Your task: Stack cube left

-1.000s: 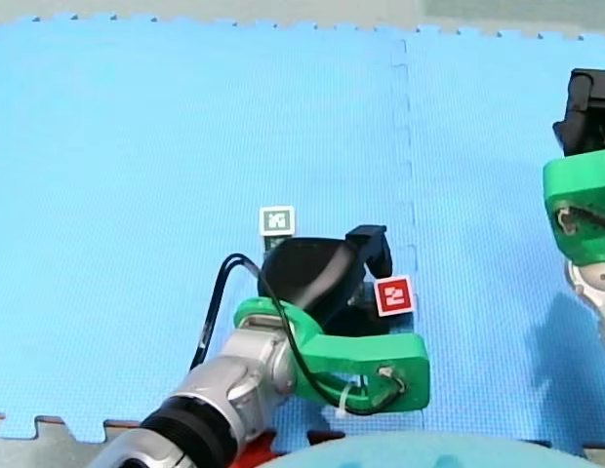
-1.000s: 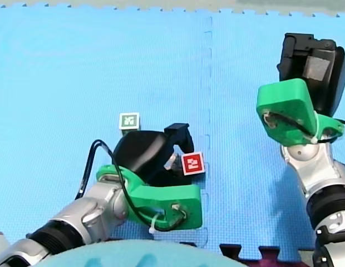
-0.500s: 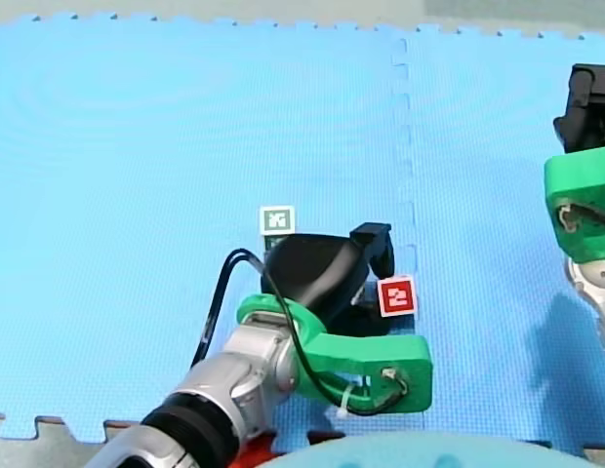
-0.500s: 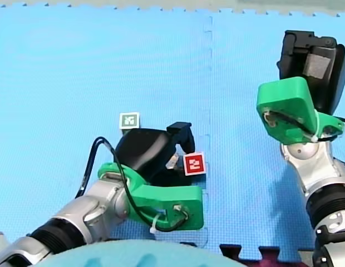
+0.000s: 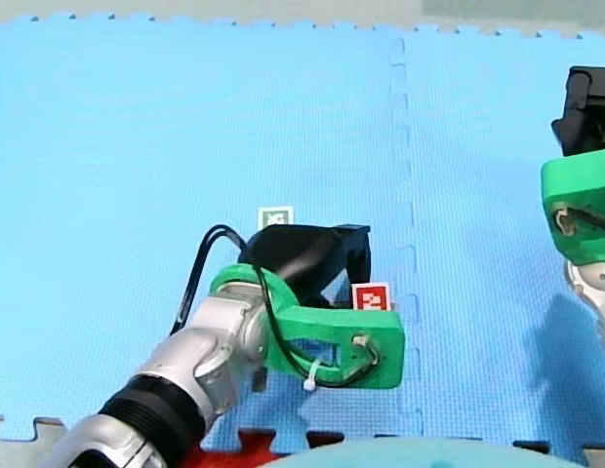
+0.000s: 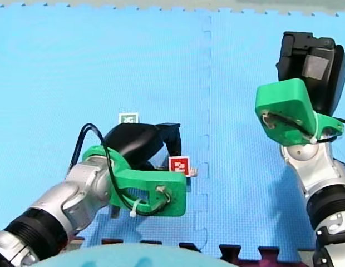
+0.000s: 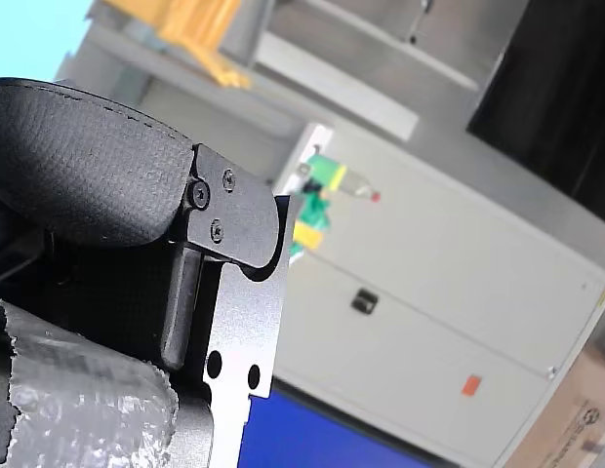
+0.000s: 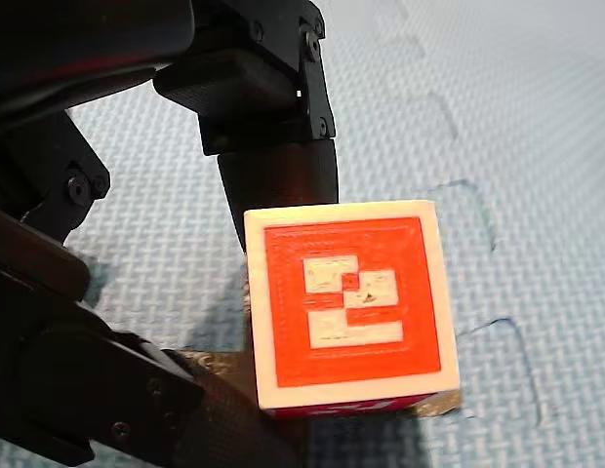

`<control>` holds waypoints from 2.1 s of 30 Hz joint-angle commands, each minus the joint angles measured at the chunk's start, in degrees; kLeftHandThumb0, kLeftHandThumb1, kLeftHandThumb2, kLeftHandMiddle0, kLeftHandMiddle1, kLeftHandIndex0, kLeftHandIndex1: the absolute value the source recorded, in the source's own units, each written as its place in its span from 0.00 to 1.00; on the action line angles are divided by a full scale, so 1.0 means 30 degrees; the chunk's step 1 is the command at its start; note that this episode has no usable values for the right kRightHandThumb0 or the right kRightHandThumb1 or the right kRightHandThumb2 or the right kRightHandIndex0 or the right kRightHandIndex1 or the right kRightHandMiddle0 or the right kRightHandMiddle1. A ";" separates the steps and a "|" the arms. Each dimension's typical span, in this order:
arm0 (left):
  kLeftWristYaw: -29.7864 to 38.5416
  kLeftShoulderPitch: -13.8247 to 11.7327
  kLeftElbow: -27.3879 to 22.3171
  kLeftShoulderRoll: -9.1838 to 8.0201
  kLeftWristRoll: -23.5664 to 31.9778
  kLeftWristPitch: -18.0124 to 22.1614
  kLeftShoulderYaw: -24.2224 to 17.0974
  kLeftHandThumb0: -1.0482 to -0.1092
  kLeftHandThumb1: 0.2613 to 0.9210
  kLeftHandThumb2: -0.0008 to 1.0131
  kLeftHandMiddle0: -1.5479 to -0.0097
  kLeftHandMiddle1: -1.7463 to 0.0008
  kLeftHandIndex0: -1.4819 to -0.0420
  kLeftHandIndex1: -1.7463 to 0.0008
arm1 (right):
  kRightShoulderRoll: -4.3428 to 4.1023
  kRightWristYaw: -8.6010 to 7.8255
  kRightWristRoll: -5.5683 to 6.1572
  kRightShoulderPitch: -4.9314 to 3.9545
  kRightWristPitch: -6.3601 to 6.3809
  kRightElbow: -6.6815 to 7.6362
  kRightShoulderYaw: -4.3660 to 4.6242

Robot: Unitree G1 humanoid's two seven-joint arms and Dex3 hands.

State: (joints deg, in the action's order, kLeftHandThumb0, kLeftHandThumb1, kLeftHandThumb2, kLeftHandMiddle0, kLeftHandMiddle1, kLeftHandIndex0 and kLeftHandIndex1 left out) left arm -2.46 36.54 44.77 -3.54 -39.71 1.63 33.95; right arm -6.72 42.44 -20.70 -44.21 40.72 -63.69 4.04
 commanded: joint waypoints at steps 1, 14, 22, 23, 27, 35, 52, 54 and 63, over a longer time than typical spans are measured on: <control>0.1532 -0.0135 -0.0812 -0.1274 0.0124 -0.0317 -0.0226 0.75 0.83 0.00 0.36 0.00 0.57 0.00 | -0.0237 0.0074 -0.0096 0.0166 0.0079 0.0179 0.0032; 0.5891 0.0235 -0.2087 -0.2315 0.1181 -0.0665 -0.0715 0.71 0.83 0.00 0.35 0.00 0.56 0.00 | -0.0204 0.0159 -0.0315 0.0255 -0.0060 0.0293 0.0078; 0.6030 0.0107 -0.2277 -0.2398 0.1172 -0.0719 -0.0855 0.70 0.82 0.00 0.36 0.00 0.56 0.00 | -0.0189 0.0239 -0.0374 0.0251 -0.0088 0.0253 0.0128; 0.6268 0.0135 -0.2273 -0.2423 0.1229 -0.0720 -0.0850 0.56 0.82 0.00 0.36 0.00 0.54 0.18 | -0.0186 0.0251 -0.0375 0.0252 -0.0093 0.0254 0.0134; 0.8639 0.0297 -0.2337 -0.2616 0.2643 -0.0060 -0.1278 0.05 0.95 0.01 0.38 0.00 0.64 0.89 | -0.0150 0.0273 -0.0378 0.0244 -0.0124 0.0250 0.0163; 0.6527 0.0266 -0.0173 -0.2478 0.3533 0.3316 -0.1938 0.03 0.90 0.00 0.50 0.00 0.71 0.99 | -0.0125 0.0392 -0.0449 0.0250 -0.0199 0.0257 0.0246; 0.4225 0.0454 0.2056 -0.2058 0.3526 0.5860 -0.2338 0.00 0.96 0.01 0.51 0.00 0.69 0.99 | -0.0014 0.0460 -0.0444 0.0219 -0.0231 0.0117 0.0315; 0.3899 0.0454 0.2013 -0.2079 0.3429 0.5951 -0.2353 0.00 0.98 0.02 0.47 0.00 0.68 0.98 | 0.0007 0.0462 -0.0423 0.0201 -0.0210 0.0094 0.0317; 0.2943 0.0411 0.2252 -0.1914 0.3066 0.6347 -0.2271 0.00 1.00 0.01 0.41 0.00 0.63 0.97 | -0.0053 0.0320 -0.0233 0.0327 0.0037 0.0097 0.0211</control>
State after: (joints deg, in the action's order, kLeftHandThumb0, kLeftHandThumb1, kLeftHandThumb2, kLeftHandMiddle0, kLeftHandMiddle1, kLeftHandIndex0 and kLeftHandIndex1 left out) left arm 6.63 37.64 51.15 -9.29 -30.41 20.38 27.02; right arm -6.54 43.39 -21.68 -43.37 40.49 -63.42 4.87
